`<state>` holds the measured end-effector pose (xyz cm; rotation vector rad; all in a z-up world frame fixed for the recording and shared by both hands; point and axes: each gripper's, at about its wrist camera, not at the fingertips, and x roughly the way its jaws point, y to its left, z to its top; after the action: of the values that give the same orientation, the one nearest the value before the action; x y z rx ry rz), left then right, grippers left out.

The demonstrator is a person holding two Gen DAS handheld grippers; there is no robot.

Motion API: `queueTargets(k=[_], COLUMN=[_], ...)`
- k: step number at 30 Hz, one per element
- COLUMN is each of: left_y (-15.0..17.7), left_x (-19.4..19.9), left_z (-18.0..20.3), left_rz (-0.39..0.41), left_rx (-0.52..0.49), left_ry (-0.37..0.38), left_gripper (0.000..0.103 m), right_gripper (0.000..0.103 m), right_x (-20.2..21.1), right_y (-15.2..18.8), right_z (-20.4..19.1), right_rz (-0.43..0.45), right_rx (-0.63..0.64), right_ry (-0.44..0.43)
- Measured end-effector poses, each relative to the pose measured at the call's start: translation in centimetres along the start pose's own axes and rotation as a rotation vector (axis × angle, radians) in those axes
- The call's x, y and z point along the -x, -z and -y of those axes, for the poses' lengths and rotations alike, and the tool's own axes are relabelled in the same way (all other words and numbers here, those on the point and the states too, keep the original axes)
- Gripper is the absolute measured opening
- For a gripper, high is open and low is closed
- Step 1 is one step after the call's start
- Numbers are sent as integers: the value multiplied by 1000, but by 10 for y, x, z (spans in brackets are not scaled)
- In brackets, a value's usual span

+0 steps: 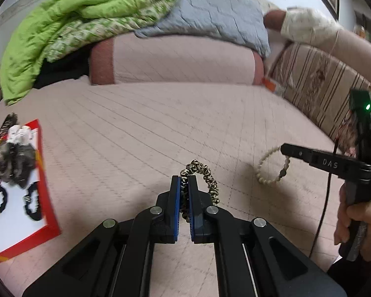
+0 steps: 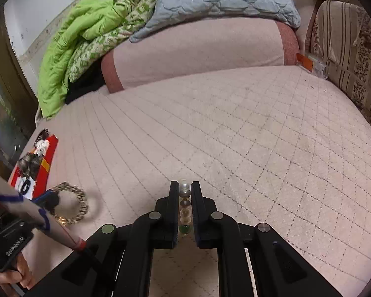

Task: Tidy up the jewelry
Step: 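Carry both bracelets over the tray with both grippers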

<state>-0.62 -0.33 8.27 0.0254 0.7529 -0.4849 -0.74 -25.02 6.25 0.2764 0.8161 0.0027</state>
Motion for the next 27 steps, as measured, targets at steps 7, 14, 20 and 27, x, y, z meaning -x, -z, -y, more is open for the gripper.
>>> queueTargets(k=[7, 14, 20, 27], left_y=[6, 11, 20, 29], left_x=[39, 61, 81, 106], left_z=[-37, -60, -79, -113], left_rz=[57, 86, 107, 136], left_rx=[68, 101, 109, 158], left_ry=[-20, -57, -101, -132], left_gripper=[6, 6, 6, 6], right_gripper=[10, 10, 10, 10], right_x=[29, 38, 36, 36], right_y=[-1, 4, 17, 30], right_z=[-19, -68, -112, -152], right_rz=[109, 149, 133, 107], right_rx=[19, 104, 133, 155], right_ry=[-107, -167, -231, -283])
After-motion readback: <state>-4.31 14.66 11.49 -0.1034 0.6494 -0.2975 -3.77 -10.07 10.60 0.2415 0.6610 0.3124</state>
